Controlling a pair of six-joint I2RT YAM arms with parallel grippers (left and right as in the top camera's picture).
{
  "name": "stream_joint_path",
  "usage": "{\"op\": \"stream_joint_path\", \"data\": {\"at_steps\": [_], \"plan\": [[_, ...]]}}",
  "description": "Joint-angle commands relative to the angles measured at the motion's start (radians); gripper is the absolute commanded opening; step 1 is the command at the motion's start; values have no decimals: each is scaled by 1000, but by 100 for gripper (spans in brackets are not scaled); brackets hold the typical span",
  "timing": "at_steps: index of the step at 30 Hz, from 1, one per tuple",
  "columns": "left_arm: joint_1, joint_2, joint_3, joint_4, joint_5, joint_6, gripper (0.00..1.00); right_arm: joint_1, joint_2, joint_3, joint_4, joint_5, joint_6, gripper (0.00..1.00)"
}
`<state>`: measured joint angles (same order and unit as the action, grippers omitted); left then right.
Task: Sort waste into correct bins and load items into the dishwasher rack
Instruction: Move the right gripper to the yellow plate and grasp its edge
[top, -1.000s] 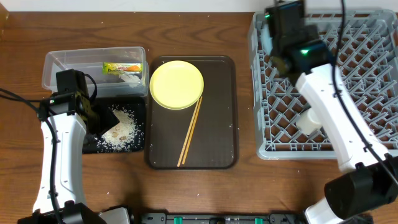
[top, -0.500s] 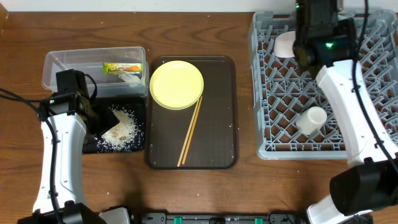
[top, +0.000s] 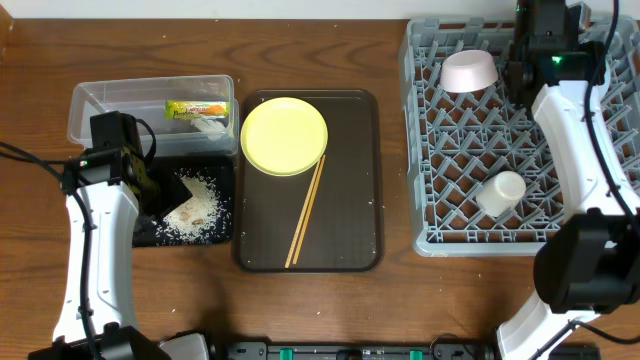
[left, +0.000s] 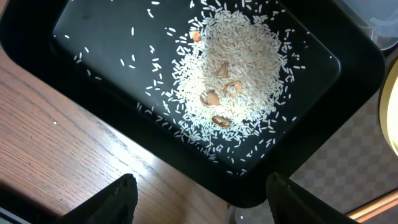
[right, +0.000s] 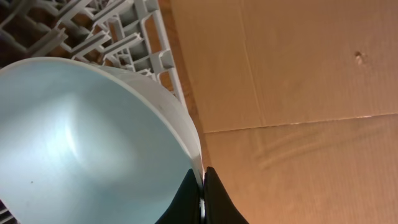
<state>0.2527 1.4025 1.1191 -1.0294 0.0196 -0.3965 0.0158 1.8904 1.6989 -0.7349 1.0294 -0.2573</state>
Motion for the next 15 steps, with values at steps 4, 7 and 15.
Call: {"op": "stream_joint_path", "data": {"at_steps": [4,7,15], "plan": [[4,-3,9,-6,-5,-9,69,-1,31,2,-9,37,-9,1],[4,-3,9,-6,-5,-10,69,-6,51,2,-7,38,-5,1],[4,-3,9,-6,-5,-9,69,-8,127,2,-9,40,26,1]]}}
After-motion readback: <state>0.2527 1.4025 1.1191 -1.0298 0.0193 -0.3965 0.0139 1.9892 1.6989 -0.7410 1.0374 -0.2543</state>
